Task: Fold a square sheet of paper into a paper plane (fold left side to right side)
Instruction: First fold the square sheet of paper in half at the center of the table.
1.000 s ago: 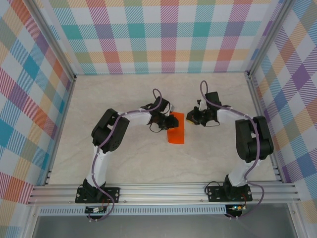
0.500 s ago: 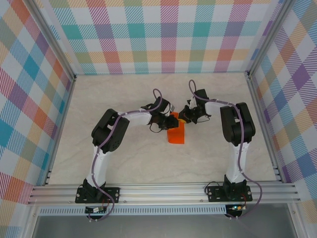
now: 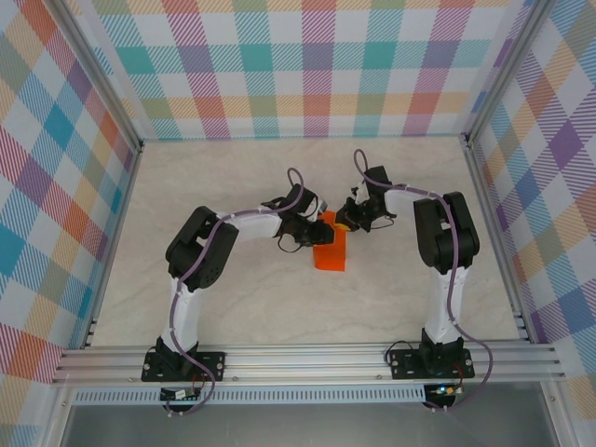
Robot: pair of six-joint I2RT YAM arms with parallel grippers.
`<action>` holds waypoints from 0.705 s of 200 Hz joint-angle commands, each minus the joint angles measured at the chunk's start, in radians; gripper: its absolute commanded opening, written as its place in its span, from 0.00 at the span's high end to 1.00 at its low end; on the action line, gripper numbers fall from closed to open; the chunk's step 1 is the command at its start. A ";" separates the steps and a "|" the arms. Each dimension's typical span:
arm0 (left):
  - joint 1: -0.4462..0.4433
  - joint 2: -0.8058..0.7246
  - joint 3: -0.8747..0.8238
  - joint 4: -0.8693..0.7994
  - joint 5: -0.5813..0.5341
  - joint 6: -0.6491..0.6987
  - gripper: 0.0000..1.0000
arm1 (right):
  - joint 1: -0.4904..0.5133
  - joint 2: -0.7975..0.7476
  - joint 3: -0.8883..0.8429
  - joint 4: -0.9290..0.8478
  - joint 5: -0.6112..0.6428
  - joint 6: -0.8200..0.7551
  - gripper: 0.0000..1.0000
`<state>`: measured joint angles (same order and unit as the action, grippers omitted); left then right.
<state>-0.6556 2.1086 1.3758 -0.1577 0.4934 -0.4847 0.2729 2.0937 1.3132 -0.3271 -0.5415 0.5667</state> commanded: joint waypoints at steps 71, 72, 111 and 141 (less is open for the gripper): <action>-0.018 -0.047 -0.078 0.012 0.013 0.036 0.74 | 0.012 0.052 -0.009 -0.089 0.091 -0.015 0.91; -0.018 -0.048 -0.079 0.012 0.012 0.036 0.74 | 0.012 0.052 -0.009 -0.090 0.091 -0.015 0.91; -0.027 -0.063 -0.143 0.043 0.035 0.059 0.76 | 0.012 0.051 -0.007 -0.106 0.106 -0.019 0.91; -0.032 -0.108 -0.208 0.072 0.050 0.095 0.77 | 0.012 0.055 -0.008 -0.107 0.109 -0.014 0.91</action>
<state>-0.6617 2.0502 1.2331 -0.0463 0.5095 -0.4374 0.2771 2.0937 1.3178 -0.3359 -0.5316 0.5663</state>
